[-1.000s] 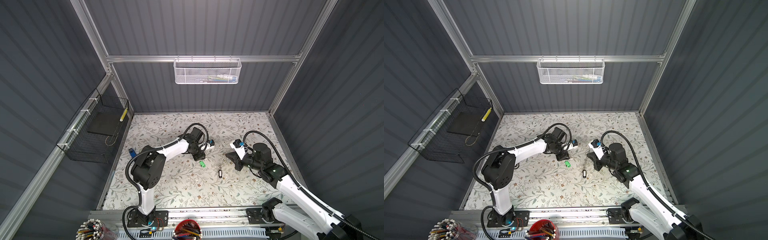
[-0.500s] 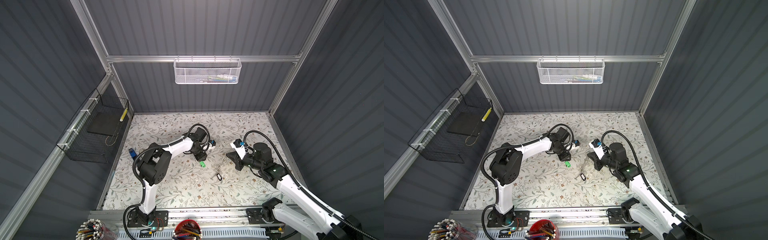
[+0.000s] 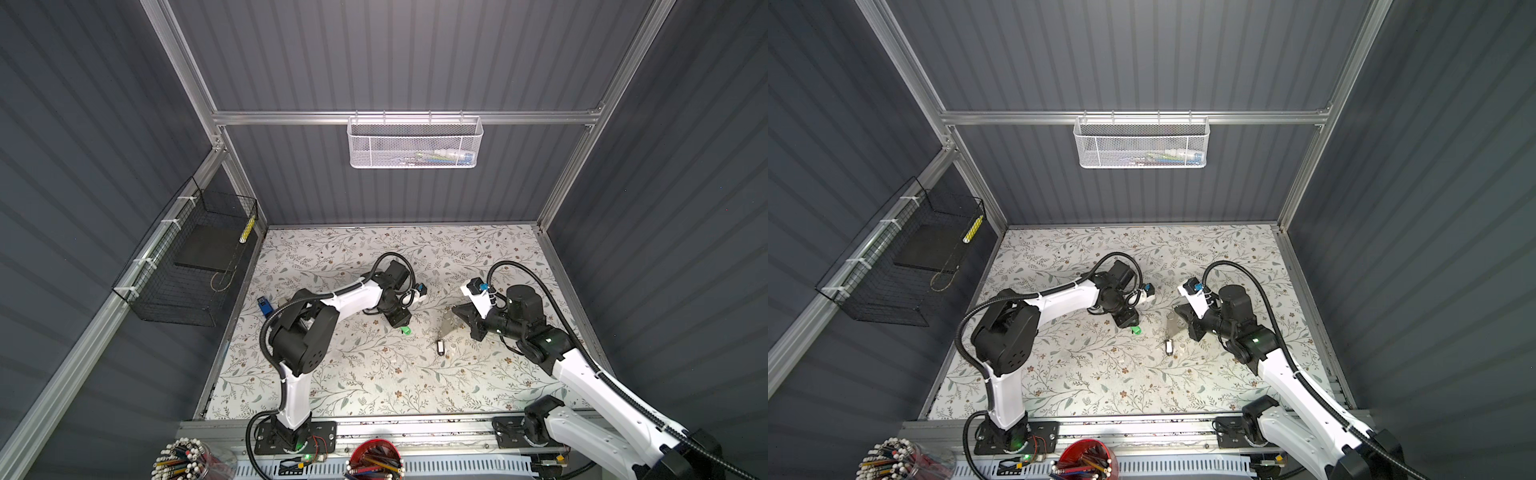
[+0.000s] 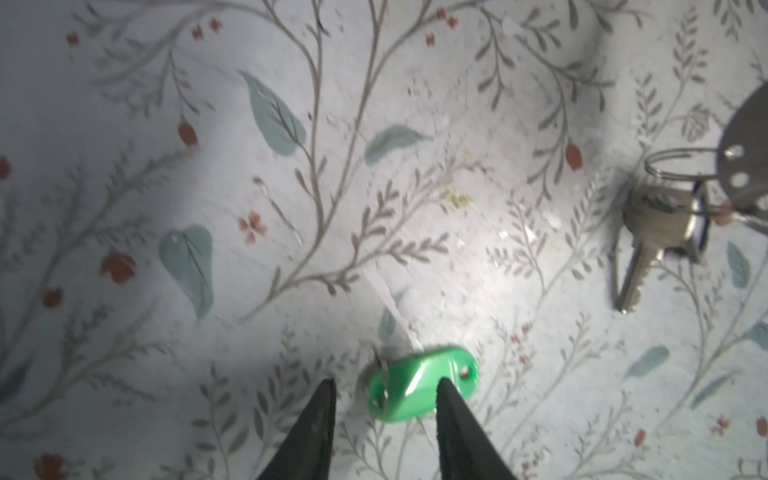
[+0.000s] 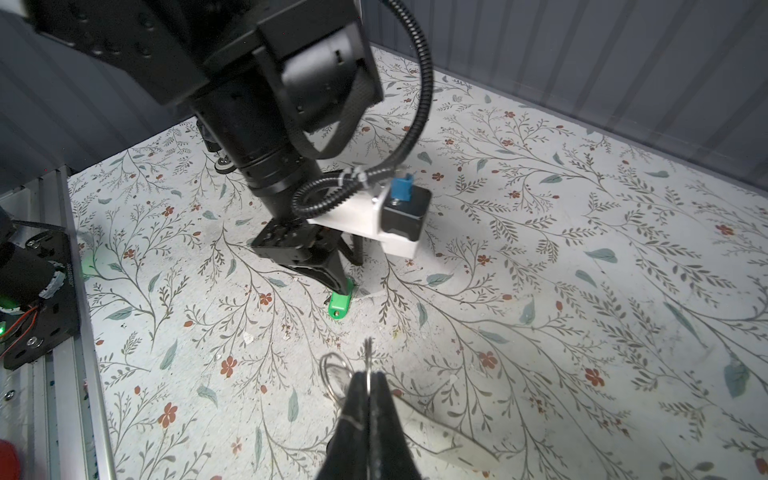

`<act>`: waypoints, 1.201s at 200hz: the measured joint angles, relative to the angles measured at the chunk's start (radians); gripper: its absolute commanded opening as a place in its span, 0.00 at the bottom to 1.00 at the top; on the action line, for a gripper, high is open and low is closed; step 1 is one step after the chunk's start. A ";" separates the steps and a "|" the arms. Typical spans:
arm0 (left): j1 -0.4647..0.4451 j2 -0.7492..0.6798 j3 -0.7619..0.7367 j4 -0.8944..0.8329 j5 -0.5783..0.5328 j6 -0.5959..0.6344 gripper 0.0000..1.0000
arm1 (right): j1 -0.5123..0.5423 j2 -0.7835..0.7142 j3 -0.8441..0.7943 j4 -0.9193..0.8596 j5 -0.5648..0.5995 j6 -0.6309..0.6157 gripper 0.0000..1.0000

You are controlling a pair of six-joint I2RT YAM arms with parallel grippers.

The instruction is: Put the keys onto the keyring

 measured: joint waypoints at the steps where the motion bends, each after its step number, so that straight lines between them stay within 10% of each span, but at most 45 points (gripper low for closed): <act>1: 0.001 -0.007 -0.011 0.009 0.002 -0.002 0.43 | 0.000 0.001 0.000 0.000 0.000 0.000 0.00; 88: 0.067 -0.188 -0.360 0.492 0.069 -0.047 0.35 | 0.000 0.012 0.013 0.000 -0.016 -0.004 0.00; 240: 0.068 -0.185 -0.534 0.822 0.122 -0.106 0.33 | -0.001 0.057 0.051 0.001 -0.023 -0.011 0.00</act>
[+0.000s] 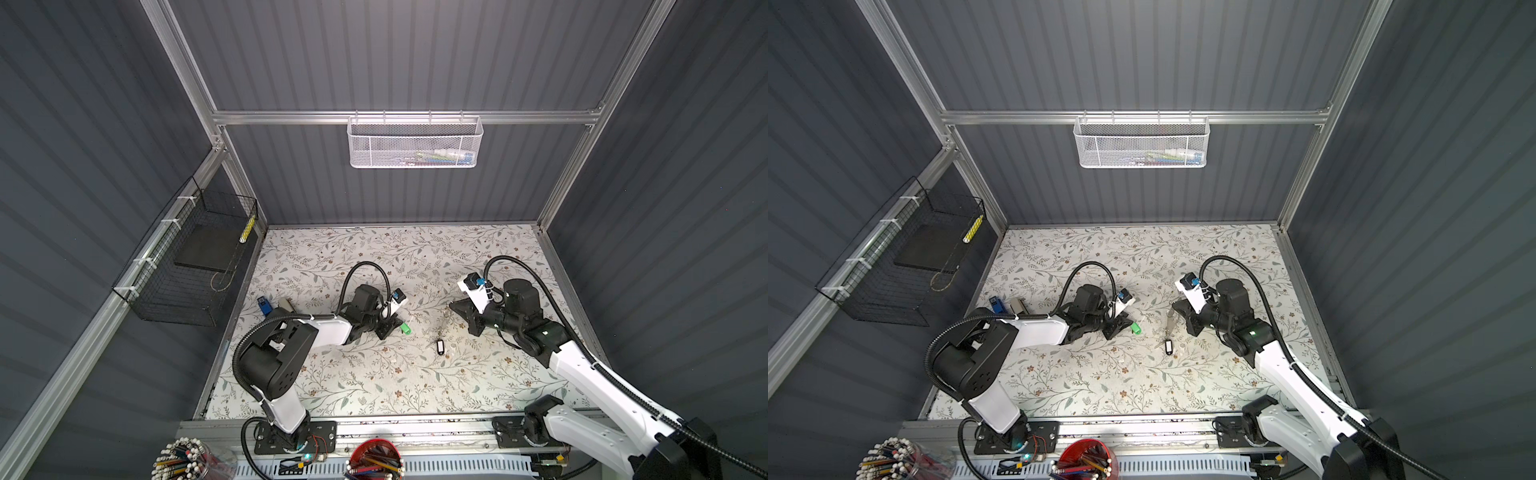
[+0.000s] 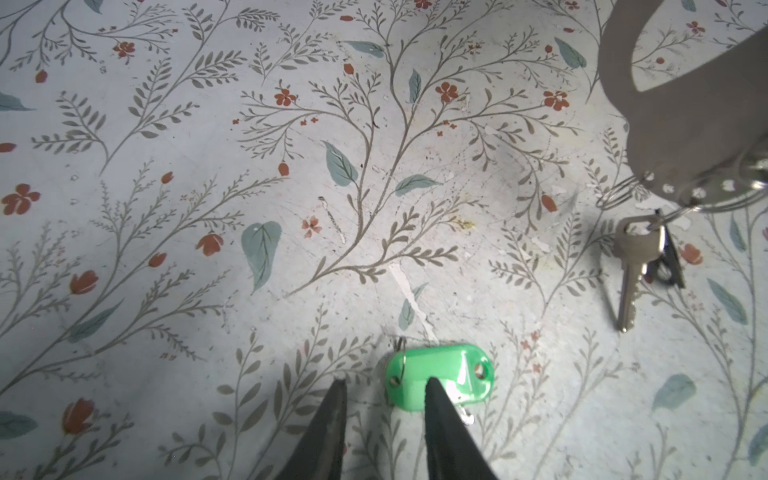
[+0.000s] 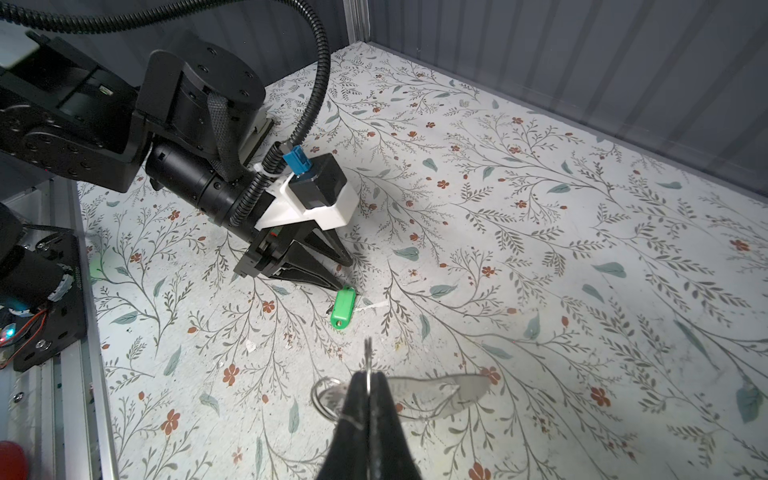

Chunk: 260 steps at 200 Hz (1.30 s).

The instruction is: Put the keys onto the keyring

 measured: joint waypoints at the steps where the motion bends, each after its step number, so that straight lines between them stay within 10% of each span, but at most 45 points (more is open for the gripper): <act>1: 0.000 0.000 0.000 0.003 0.000 -0.001 0.33 | 0.000 0.000 0.000 0.000 0.000 0.000 0.00; 260: 0.000 0.071 -0.021 0.106 0.035 0.003 0.27 | 0.000 0.068 0.031 0.002 -0.015 -0.004 0.00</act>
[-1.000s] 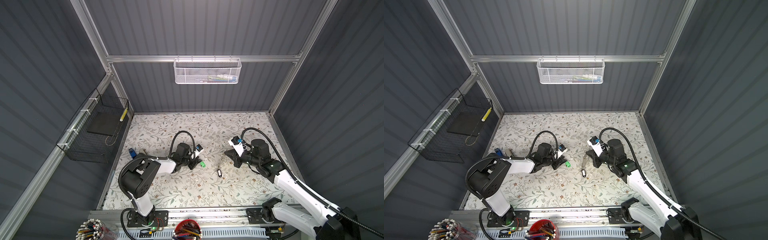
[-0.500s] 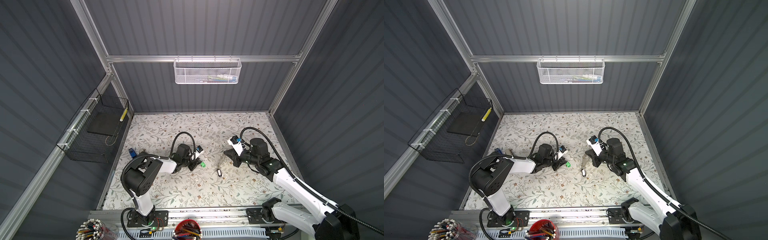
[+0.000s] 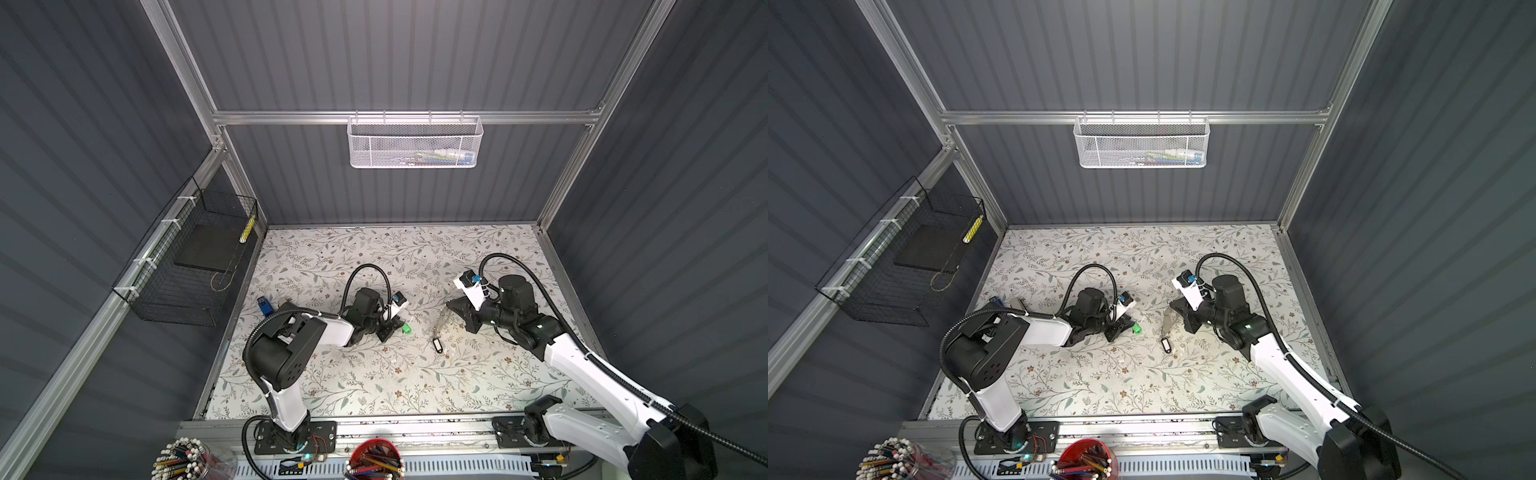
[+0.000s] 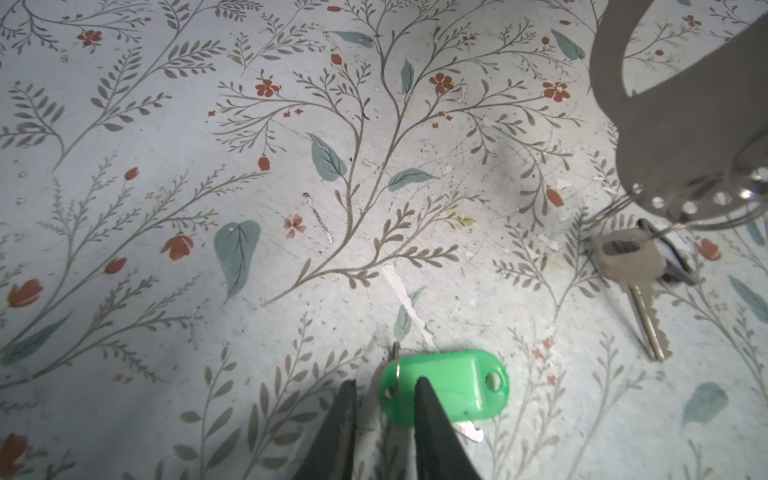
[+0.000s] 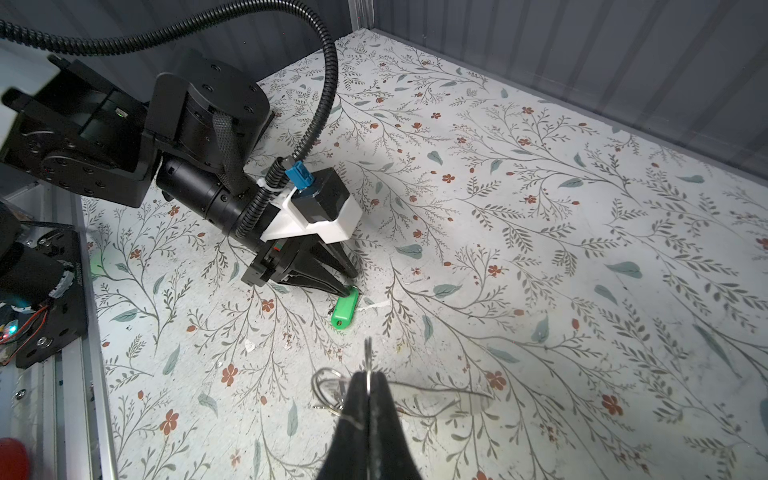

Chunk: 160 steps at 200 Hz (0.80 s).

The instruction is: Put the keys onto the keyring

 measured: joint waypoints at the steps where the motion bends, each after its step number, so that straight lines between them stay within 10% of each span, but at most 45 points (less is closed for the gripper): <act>1: 0.000 0.000 0.000 0.000 0.000 0.000 0.27 | 0.000 0.000 0.000 0.000 0.000 0.000 0.00; 107: 0.000 0.020 -0.003 0.040 0.011 -0.003 0.26 | 0.000 0.015 0.002 0.003 -0.005 0.001 0.00; 160: 0.000 0.026 -0.002 0.050 0.021 0.000 0.09 | 0.000 0.022 0.002 0.007 -0.006 0.001 0.00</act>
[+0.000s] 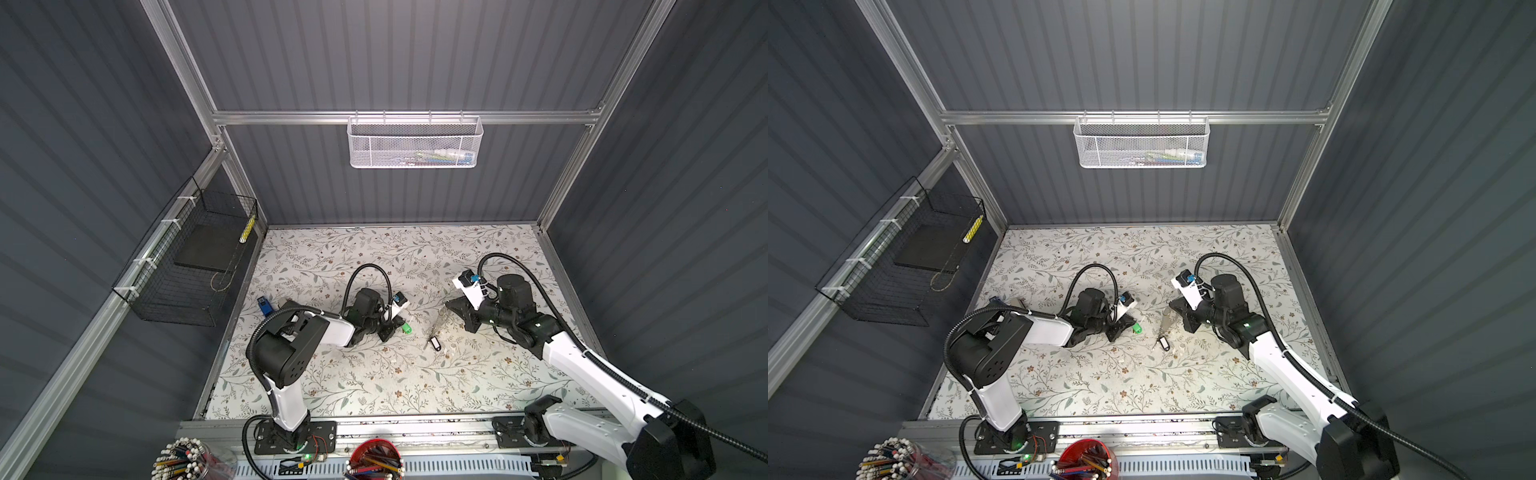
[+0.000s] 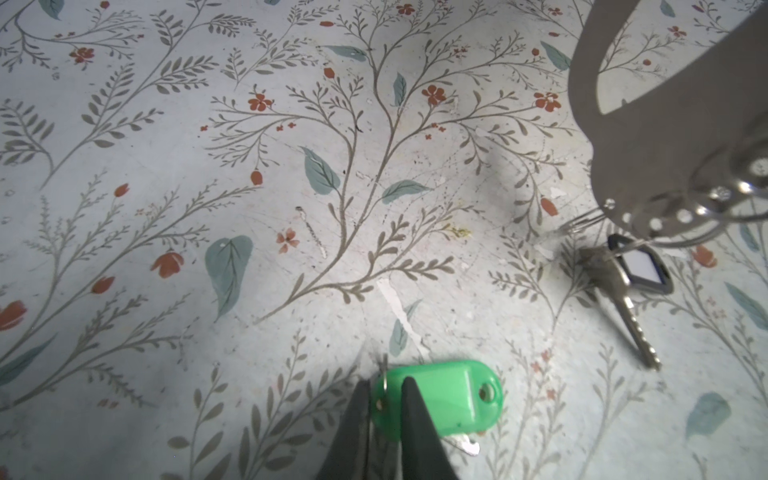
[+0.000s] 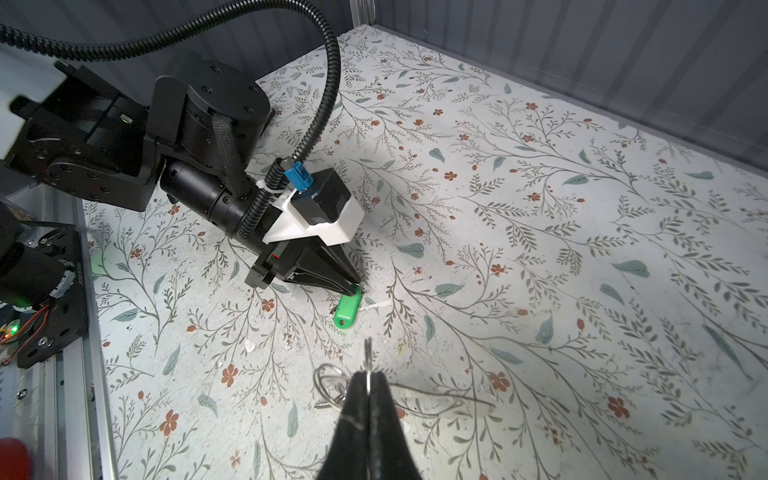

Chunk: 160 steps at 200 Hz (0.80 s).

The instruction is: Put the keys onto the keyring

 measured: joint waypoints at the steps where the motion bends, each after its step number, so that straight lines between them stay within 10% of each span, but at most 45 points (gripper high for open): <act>1: 0.000 0.000 0.000 0.000 0.000 0.000 0.08 | 0.000 0.001 0.000 0.000 0.000 0.000 0.00; 160: -0.003 -0.294 0.208 -0.395 0.164 0.155 0.00 | 0.000 -0.136 -0.144 0.113 -0.059 -0.129 0.00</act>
